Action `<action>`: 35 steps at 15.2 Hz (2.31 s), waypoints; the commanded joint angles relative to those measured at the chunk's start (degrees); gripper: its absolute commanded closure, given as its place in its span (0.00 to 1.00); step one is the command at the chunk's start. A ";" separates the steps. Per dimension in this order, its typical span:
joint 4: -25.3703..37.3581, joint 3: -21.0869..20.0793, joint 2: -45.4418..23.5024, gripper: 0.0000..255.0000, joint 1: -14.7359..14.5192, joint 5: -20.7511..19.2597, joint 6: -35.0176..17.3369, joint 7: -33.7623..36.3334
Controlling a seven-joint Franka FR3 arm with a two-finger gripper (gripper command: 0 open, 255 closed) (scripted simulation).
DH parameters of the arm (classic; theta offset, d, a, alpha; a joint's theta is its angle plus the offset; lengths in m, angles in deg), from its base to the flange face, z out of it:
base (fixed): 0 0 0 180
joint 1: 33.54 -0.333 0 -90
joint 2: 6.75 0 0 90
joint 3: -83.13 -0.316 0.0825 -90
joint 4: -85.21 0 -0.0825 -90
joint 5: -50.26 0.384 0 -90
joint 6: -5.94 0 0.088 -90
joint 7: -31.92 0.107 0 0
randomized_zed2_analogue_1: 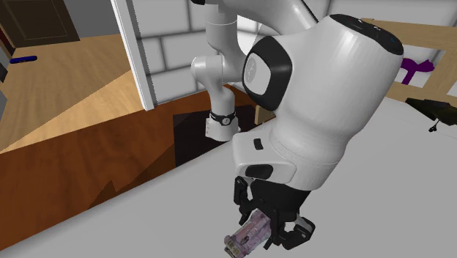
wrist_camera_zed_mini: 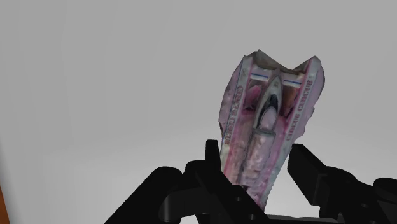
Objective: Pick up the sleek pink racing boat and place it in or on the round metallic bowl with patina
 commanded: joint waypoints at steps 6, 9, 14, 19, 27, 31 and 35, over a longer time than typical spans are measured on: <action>1.18 -0.12 0.87 1.00 0.03 0.49 1.94 -0.64; 2.49 -0.22 1.63 1.00 0.03 0.93 3.93 -1.25; 4.96 -0.37 2.68 1.00 0.02 1.56 7.32 -2.21; 7.79 -0.48 3.45 1.00 -0.03 2.06 10.80 -3.10; 13.12 -0.63 4.04 1.00 -0.19 2.60 16.57 -4.42; 16.20 -0.70 4.02 1.00 -0.31 2.74 19.57 -5.04; 19.59 -0.77 3.77 1.00 -0.47 2.79 22.66 -5.63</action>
